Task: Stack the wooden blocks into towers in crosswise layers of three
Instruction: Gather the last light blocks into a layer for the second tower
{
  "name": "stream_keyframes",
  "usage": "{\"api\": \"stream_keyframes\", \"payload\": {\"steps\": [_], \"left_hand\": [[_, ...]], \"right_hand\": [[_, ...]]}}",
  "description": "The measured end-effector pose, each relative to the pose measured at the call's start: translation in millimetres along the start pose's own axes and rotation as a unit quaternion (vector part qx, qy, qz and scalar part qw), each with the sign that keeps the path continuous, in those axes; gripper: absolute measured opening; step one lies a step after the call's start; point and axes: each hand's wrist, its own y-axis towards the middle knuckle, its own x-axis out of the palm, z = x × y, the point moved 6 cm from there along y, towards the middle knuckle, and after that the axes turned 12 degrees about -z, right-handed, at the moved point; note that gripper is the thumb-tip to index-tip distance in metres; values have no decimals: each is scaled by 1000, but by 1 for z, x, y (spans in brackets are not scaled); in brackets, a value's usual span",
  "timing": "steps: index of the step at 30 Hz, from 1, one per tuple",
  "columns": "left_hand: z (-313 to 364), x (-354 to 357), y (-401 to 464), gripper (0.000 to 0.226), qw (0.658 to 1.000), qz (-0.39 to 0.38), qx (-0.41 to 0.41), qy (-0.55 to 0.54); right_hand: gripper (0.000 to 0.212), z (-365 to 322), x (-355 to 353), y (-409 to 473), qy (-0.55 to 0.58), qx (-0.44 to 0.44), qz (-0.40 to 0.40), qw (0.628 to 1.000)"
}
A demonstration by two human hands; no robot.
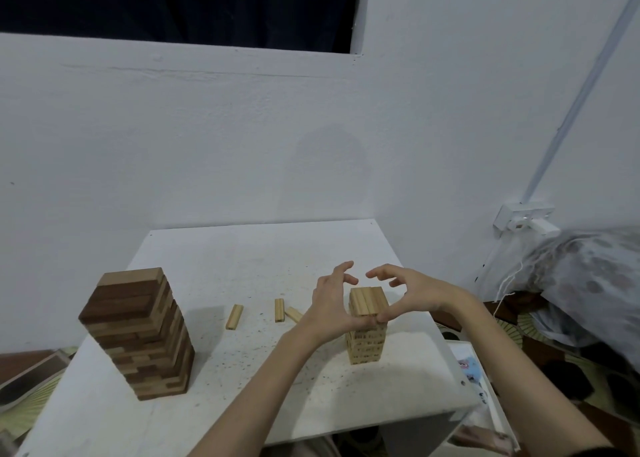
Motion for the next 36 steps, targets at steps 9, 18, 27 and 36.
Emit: {"api": "stream_keyframes", "payload": {"steps": [9, 18, 27, 36], "left_hand": [[-6, 2, 1, 103, 1000, -12, -19, 11], [-6, 3, -1, 102, 1000, -6, -20, 6], [-4, 2, -3, 104, 1000, -12, -17, 0], [4, -15, -11, 90, 989, 34, -21, -144]], "right_hand": [[67, 0, 7, 3, -10, 9, -15, 1000], [57, -1, 9, 4, 0, -8, -13, 1000], [65, -2, 7, 3, -14, 2, -14, 1000], [71, -15, -15, -18, 115, -36, 84, 989]]}}
